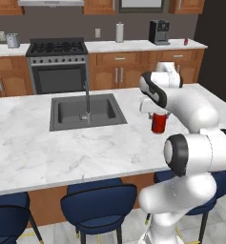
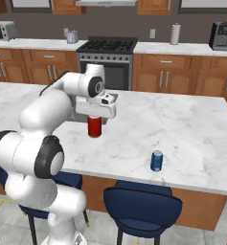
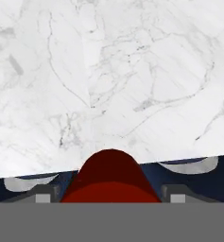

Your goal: Four empty soda cans are scattered around the kitchen. Gather all the cans and cluster them next to the stove for recycling.

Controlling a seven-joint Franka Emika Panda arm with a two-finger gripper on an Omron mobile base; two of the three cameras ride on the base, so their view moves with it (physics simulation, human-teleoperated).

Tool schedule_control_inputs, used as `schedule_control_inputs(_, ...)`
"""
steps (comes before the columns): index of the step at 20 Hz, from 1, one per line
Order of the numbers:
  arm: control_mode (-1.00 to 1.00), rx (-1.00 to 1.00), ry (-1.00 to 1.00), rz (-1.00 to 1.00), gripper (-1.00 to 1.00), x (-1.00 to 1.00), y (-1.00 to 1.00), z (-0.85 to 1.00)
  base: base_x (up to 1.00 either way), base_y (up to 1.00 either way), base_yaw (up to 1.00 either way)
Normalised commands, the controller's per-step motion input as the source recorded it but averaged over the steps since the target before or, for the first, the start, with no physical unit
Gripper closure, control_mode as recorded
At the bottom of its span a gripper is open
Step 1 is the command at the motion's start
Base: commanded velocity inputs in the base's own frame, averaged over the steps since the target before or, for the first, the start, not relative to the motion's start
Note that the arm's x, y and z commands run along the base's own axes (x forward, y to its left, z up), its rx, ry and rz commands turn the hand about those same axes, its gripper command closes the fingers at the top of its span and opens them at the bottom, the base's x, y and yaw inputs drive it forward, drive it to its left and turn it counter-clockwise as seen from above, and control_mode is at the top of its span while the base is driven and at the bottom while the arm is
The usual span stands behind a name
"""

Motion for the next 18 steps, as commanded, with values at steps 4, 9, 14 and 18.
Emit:
schedule_control_inputs(4, -1.0, 0.0, 0.0, 0.02, 1.0, -0.92, 0.08, -0.04, 0.0, 0.0, 0.0)
schedule_control_inputs(9, -1.0, 0.0, 0.01, 0.02, 1.0, -0.42, 0.03, -0.04, 0.0, 0.0, 0.0)
schedule_control_inputs(14, -1.0, 0.0, 0.0, 0.0, 1.0, 0.0, 0.07, -0.02, 0.0, 0.0, 0.0)
schedule_control_inputs(18, -1.0, 0.01, 0.0, -0.01, 1.0, 0.0, 0.46, -0.11, 0.0, 0.0, 0.0)
